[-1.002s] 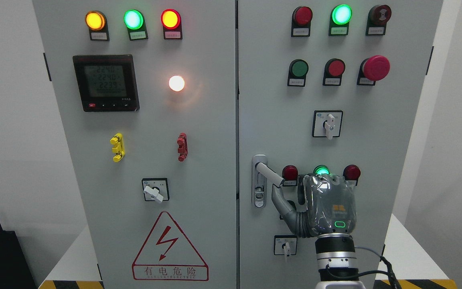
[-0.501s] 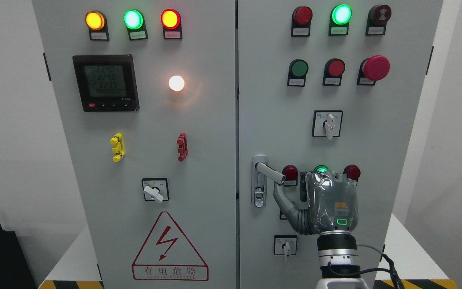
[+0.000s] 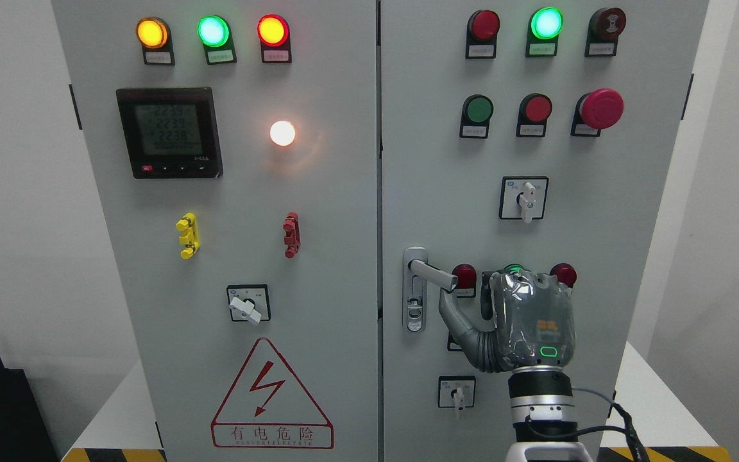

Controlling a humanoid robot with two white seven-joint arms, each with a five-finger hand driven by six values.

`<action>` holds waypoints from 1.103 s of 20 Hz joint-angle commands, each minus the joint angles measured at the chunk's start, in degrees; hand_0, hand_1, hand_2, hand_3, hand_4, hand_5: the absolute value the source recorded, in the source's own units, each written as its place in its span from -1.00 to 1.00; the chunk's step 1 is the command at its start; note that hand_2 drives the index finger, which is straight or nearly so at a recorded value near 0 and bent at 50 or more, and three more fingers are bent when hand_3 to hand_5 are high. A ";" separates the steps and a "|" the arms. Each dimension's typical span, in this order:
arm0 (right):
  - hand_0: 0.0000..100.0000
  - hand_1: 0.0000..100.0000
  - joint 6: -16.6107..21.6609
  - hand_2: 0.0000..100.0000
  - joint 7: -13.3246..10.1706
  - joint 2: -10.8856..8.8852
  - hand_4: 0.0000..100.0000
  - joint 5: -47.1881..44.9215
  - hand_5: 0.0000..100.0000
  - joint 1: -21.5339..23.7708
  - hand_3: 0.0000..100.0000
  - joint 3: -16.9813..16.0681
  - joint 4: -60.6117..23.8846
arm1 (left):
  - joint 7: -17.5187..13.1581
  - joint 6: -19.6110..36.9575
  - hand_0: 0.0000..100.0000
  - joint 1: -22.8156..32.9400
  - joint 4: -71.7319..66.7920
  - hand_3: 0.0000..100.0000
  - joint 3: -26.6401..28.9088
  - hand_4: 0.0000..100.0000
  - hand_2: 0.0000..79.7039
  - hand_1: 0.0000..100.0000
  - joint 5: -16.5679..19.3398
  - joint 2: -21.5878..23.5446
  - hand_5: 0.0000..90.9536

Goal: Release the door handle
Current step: 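Open the right hand fingers to let go of the handle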

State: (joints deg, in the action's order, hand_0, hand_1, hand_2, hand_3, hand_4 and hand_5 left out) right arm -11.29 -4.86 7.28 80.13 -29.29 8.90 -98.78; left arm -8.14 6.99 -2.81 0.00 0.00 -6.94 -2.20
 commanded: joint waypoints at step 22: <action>-0.21 -0.73 0.22 0.88 -0.68 0.02 0.88 -0.06 0.93 1.96 1.00 0.77 -1.85 | -0.03 -0.04 -0.76 0.00 -0.96 -1.00 0.62 -1.00 -1.00 -0.22 0.00 0.00 -1.00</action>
State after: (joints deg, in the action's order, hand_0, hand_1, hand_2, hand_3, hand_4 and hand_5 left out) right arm -11.12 -5.12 7.26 80.07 -28.44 9.06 -99.15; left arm -8.14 7.01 -2.81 0.00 0.00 -6.94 -2.20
